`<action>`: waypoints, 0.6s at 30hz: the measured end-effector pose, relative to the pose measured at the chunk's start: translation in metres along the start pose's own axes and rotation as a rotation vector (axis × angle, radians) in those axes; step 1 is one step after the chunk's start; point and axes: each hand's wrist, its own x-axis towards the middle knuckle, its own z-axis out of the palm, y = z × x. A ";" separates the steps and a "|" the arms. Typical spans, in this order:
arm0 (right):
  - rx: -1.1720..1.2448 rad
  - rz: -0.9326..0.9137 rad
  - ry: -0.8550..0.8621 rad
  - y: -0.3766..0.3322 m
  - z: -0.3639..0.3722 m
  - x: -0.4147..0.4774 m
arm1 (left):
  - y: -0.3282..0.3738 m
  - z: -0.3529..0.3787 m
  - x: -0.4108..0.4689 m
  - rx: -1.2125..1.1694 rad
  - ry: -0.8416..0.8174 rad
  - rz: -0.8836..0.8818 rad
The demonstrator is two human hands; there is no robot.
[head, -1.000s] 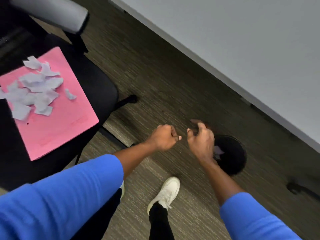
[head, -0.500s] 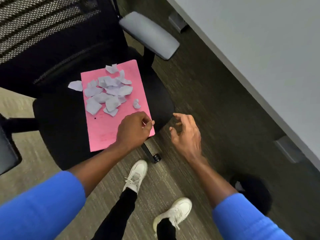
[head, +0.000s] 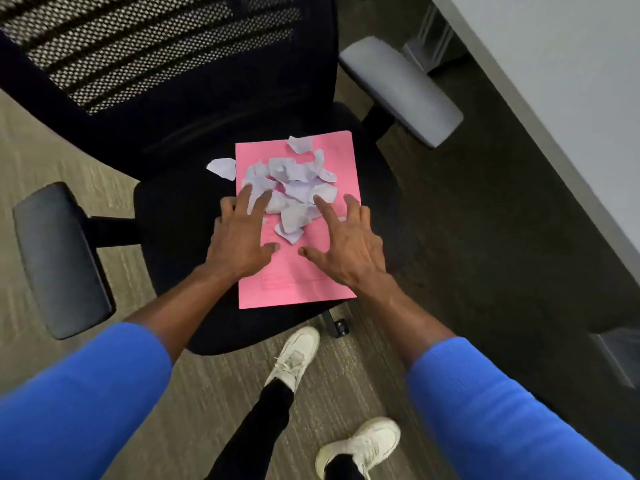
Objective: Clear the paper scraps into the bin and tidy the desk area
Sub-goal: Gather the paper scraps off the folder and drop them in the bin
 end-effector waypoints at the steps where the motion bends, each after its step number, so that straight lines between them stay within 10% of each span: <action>1: -0.027 -0.006 0.012 -0.005 0.003 0.005 | -0.001 0.001 0.001 0.007 0.006 0.013; 18: -0.153 0.003 0.001 -0.039 0.018 0.038 | 0.003 0.007 0.018 -0.050 0.117 0.198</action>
